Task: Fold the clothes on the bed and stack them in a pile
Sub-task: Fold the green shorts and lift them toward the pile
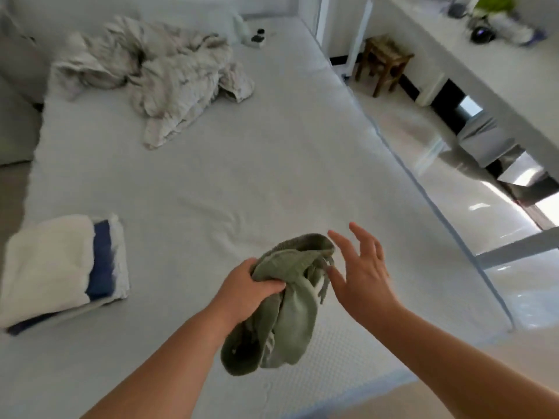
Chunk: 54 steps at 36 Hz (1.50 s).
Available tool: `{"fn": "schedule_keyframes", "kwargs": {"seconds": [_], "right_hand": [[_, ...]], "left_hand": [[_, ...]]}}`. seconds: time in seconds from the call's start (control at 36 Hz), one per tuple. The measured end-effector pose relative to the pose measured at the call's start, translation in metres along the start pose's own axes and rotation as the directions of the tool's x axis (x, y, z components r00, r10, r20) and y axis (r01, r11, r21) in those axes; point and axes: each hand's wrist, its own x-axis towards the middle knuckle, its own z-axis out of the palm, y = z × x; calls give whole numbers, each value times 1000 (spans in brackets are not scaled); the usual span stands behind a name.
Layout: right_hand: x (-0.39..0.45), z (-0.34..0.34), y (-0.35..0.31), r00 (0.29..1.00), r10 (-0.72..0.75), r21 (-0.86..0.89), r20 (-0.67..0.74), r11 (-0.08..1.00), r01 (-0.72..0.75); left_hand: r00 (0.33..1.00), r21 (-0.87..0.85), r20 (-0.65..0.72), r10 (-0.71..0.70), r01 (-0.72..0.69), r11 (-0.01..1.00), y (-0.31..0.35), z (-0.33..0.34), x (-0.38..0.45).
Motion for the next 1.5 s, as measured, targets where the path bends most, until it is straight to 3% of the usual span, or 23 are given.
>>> {"fn": "schedule_keyframes", "kwargs": {"seconds": [0.06, 0.11, 0.17, 0.22, 0.28, 0.33, 0.56, 0.64, 0.75, 0.86, 0.92, 0.94, 1.0, 1.03, 1.08, 1.17, 1.25, 1.33, 1.39, 1.44, 1.5], "right_hand": [[-3, -23, -33, 975, 220, 271, -32, 941, -204], [-9, -42, -62, 925, 368, 490, 96, 792, -366], [-20, -57, -92, 896, 301, 652, 326, 615, -444], [-30, -68, -117, 867, 104, 720, 487, 514, -466], [-37, -76, -138, 859, -17, 760, 512, 474, -444], [-39, -83, -152, 875, -41, 795, 483, 440, -418], [-42, -104, -165, 946, -81, 842, 314, 485, -238], [-42, -113, -164, 927, -156, 837, 340, 500, -223], [-39, -125, -162, 930, -185, 772, 318, 620, -140], [-33, -141, -153, 947, -175, 631, 267, 775, -35], [-26, -149, -141, 959, -189, 431, 211, 899, 82], [-23, -153, -133, 961, -201, 288, 189, 947, 141], [-17, -161, -113, 964, -197, 33, 179, 980, 194], [-15, -164, -102, 968, -172, -71, 184, 980, 188], [-11, -169, -77, 981, -94, -212, 169, 969, 129], [-8, -175, -44, 989, 12, -227, 150, 974, 22], [-8, -175, -23, 985, -9, -225, 173, 973, 49], [-6, -172, -10, 982, -47, -341, 185, 934, 109], [-3, -173, 1, 989, 21, -344, 145, 938, 30], [5, -177, 17, 990, 119, -272, 82, 958, -92], [13, -180, 35, 968, 246, -50, 55, 969, -244]], "left_hand": [[999, -113, -44, -5, 0, 994, 30, -12, -25], [996, -240, -88, -11, -10, 971, 54, -20, -48], [995, -362, -93, -17, -18, 932, 72, -26, -69], [1000, -528, -16, -12, 2, 849, 83, -30, -88], [999, -641, 44, 8, 22, 767, 90, -33, -106], [997, -678, 56, 44, 6, 735, 93, -38, -119], [990, -515, -133, 50, -112, 850, 107, -65, -150], [981, -495, -177, 77, -156, 855, 104, -64, -152], [991, -631, -86, 103, -134, 764, 102, -60, -156], [1000, -714, -2, 28, -21, 699, 93, -64, -153], [994, -644, -109, -3, -68, 762, 89, -70, -150], [974, -498, -225, -8, -108, 860, 87, -74, -148], [900, 25, -429, 83, -80, 996, 84, -85, -144], [867, 268, -476, 145, -15, 963, 82, -92, -142], [832, 487, -525, 181, 119, 865, 78, -107, -137], [811, 567, -570, 134, 270, 778, 74, -123, -130], [817, 614, -562, 129, 307, 727, 76, -121, -120], [805, 568, -569, 165, 241, 787, 82, -107, -103], [790, 531, -575, 215, 160, 832, 90, -94, -92], [789, 501, -555, 264, 63, 863, 99, -81, -81], [804, 490, -518, 292, -1, 872, 111, -67, -70]]}}
